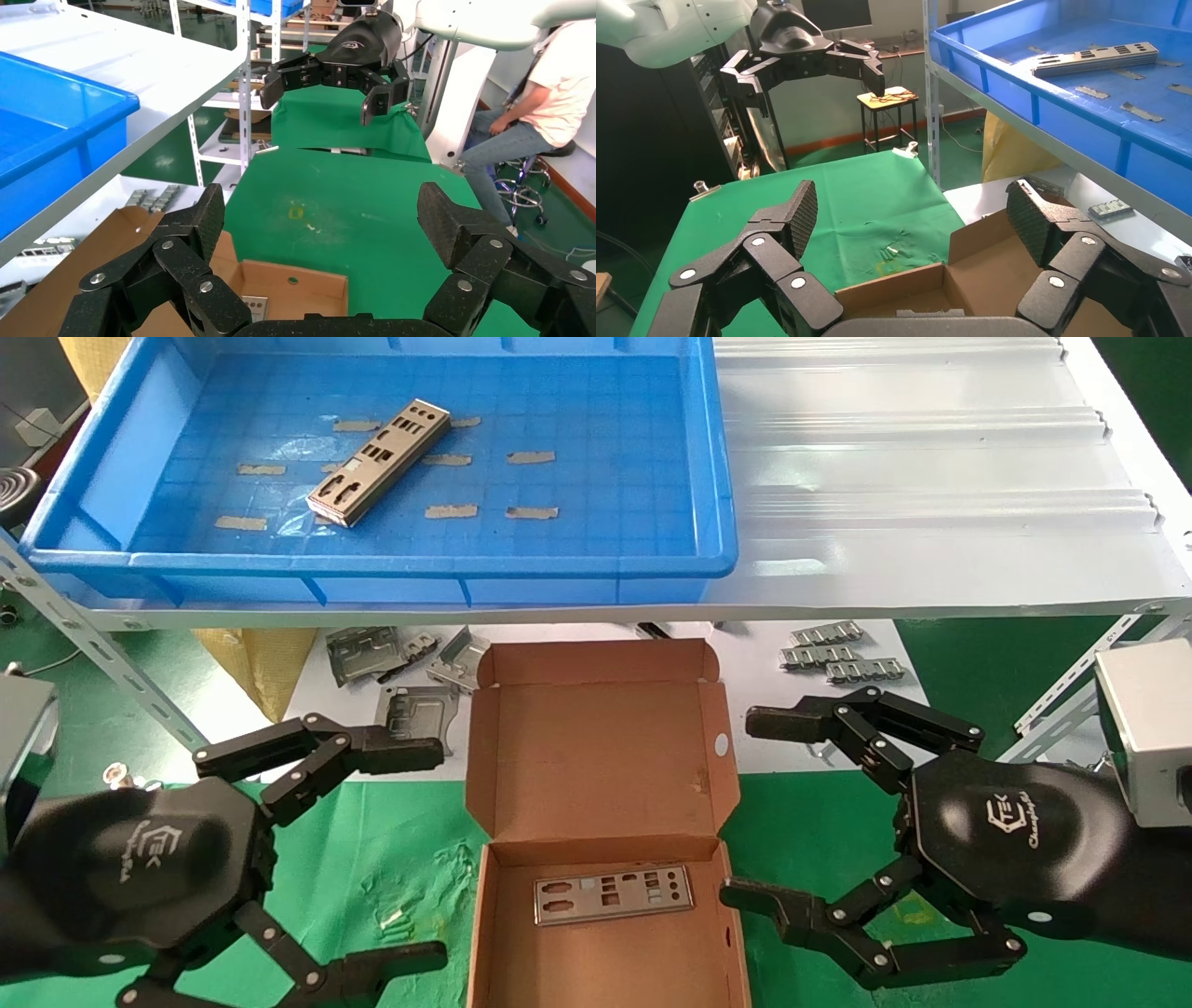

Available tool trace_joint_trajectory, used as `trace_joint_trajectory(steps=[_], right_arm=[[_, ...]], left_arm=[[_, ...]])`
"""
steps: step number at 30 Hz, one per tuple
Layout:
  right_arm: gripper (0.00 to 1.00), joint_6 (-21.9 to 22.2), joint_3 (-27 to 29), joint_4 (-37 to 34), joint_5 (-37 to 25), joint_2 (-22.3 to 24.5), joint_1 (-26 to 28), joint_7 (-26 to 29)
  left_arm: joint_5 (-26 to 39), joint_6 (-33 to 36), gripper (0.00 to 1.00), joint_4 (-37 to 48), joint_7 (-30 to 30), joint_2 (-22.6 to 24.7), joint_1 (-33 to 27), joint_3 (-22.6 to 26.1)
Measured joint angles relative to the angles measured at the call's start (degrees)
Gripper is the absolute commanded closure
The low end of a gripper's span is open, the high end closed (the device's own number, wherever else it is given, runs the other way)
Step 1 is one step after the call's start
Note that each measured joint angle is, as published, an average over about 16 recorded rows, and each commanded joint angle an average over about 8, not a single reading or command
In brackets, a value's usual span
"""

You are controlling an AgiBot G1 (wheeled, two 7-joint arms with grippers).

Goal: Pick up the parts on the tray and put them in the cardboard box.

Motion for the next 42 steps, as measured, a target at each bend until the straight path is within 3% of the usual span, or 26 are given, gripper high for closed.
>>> trace_joint_trajectory(steps=[42], right_arm=[[0.0, 0.0, 0.0, 0.0, 0.0, 0.0, 0.0, 0.0]], left_arm=[[0.0, 0.0, 0.0, 0.0, 0.0, 0.0, 0.0, 0.0]])
